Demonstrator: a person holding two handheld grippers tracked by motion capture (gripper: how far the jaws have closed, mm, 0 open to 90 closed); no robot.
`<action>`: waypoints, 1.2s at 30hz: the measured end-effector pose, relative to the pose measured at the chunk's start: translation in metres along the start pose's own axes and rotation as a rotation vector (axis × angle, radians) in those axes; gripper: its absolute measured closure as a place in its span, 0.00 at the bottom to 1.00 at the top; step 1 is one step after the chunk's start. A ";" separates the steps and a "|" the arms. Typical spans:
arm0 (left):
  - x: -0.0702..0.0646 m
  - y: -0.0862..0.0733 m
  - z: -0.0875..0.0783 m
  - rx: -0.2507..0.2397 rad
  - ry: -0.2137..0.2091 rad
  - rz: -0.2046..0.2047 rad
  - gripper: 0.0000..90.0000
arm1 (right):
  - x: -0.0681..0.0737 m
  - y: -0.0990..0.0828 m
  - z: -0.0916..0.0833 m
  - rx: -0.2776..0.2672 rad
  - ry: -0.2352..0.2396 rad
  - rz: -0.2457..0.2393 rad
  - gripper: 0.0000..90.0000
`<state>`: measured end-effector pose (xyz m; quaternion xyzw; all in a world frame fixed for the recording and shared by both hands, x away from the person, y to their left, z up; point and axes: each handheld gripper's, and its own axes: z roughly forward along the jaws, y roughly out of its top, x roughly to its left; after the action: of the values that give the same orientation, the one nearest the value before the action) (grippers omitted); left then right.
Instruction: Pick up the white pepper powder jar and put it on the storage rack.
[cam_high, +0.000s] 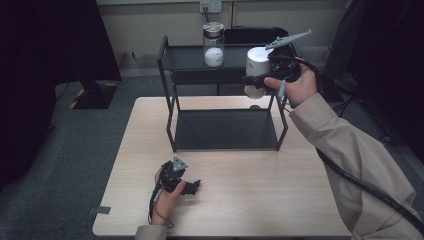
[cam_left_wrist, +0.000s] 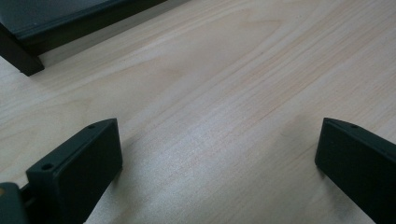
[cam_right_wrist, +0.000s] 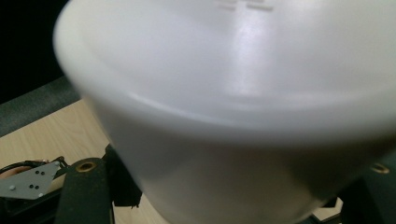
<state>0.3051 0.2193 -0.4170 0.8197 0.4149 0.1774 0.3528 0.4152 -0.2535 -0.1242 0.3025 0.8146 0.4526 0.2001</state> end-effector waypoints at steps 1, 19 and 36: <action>0.000 0.000 0.000 0.000 0.000 0.000 0.00 | 0.000 0.002 0.000 0.000 -0.003 0.000 0.34; 0.000 0.000 0.000 0.001 -0.001 0.001 0.00 | 0.001 0.038 -0.005 -0.021 -0.014 -0.001 0.34; 0.000 0.000 0.000 0.000 0.000 0.004 0.00 | 0.000 0.064 0.009 -0.039 -0.043 -0.002 0.34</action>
<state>0.3052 0.2195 -0.4170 0.8206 0.4133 0.1781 0.3523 0.4406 -0.2219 -0.0735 0.3074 0.8016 0.4613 0.2241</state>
